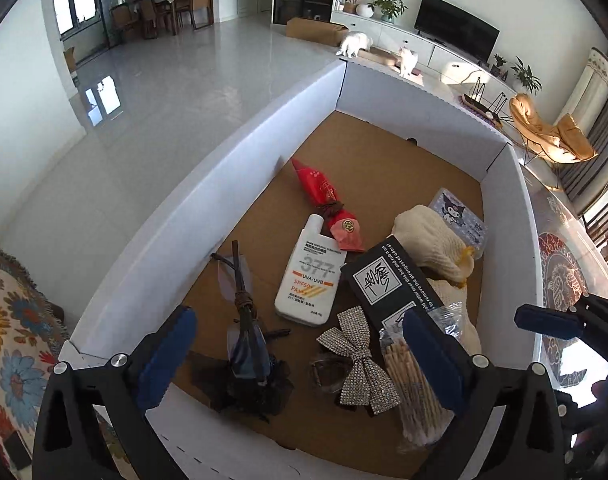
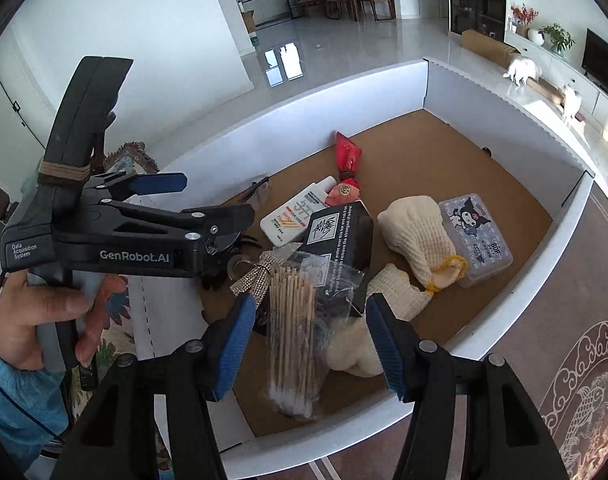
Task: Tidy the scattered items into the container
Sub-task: 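Lower the glasses and swab bag into the container and open both grippers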
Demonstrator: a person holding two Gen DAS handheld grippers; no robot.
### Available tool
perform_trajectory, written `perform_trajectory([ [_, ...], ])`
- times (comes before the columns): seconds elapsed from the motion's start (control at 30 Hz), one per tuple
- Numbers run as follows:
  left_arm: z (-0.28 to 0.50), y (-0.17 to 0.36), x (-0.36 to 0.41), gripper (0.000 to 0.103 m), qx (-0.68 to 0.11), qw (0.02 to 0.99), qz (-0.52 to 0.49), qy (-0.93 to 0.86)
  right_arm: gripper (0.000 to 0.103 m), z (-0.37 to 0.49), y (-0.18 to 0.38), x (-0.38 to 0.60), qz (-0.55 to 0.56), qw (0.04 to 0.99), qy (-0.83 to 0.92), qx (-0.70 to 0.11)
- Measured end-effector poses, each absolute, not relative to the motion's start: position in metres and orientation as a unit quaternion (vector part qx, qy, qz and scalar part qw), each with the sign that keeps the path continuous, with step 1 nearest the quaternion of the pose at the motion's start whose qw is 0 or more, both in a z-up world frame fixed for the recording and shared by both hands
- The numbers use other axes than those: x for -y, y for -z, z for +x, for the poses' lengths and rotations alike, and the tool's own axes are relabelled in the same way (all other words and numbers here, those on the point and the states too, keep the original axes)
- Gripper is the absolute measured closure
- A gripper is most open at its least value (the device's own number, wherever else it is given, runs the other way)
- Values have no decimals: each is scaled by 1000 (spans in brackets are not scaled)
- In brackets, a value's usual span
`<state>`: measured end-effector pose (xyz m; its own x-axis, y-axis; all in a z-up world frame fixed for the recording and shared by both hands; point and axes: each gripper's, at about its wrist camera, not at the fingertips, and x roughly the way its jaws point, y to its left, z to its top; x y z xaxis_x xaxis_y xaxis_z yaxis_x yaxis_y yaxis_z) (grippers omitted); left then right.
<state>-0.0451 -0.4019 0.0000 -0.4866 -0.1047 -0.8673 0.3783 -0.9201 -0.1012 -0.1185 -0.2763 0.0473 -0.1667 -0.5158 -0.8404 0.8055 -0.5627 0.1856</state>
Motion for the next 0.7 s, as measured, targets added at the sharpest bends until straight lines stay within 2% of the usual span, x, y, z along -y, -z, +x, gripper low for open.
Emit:
perform_trajectory([
  [0.13, -45, -10, 383, 0, -143, 169, 502, 836, 44, -129, -67, 264, 458, 425, 762, -172],
  [0.4, -26, -40, 339, 0, -107, 248, 457, 847, 44, -146, -72, 233, 460, 395, 778, -164],
  [0.57, -19, -50, 326, 0, -128, 233, 450, 853, 44, -144, -70, 229, 458, 397, 778, -166],
  [0.7, -13, -49, 321, 0, -134, 257, 446, 847, 44, -141, -66, 231, 454, 397, 778, -175],
])
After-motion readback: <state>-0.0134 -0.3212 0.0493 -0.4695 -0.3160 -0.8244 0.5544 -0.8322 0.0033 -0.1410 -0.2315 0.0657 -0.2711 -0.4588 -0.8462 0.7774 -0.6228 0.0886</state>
